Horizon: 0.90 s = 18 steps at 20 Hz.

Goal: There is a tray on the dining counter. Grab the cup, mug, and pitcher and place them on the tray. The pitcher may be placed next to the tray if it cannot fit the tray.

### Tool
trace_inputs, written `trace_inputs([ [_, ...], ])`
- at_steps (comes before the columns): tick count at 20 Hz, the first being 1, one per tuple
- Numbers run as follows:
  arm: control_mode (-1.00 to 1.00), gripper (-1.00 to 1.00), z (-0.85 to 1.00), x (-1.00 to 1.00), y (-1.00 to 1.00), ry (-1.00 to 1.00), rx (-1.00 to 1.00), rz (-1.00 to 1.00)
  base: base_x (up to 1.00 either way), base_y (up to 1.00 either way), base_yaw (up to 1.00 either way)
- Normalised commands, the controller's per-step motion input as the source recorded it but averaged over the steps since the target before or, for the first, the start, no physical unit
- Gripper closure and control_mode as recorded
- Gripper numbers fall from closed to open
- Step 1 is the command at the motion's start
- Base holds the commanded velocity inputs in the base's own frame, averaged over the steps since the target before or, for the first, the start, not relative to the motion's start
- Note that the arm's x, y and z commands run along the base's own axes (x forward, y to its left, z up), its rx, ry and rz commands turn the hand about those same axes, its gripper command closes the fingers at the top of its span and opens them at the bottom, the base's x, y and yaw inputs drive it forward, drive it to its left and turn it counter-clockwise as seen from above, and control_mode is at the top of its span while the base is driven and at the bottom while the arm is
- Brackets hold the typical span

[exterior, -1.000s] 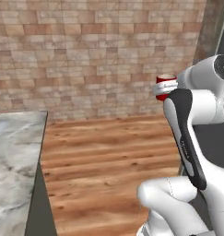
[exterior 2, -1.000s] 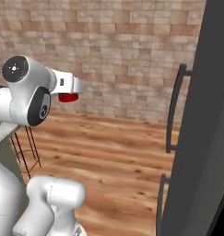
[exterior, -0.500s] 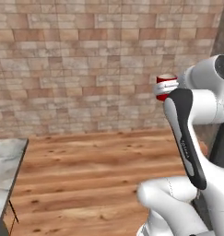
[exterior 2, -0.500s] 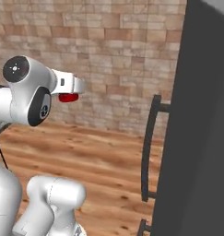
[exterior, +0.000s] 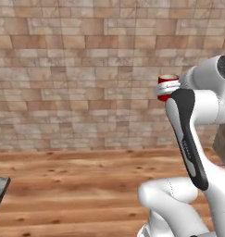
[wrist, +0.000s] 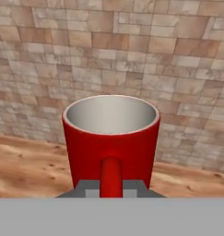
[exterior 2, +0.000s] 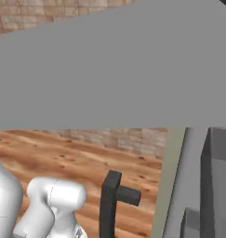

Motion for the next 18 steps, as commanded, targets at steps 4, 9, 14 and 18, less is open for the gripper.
trace_inputs([
  [4, 1.0, 1.0, 0.0, 0.0, 0.0, 0.0, 0.0, 0.0, 1.0, -0.29, 0.34],
  [9, 1.0, 1.0, 0.0, 0.0, 0.0, 0.0, 0.0, 0.0, 1.0, -0.08, 0.5],
  [14, 1.0, 1.0, 0.0, 0.0, 0.0, 0.0, 0.0, 0.0, 0.97, -0.07, 0.67],
  [18, 1.0, 1.0, 0.0, 0.0, 0.0, 0.0, 0.0, 0.0, 0.64, -0.22, 0.74],
])
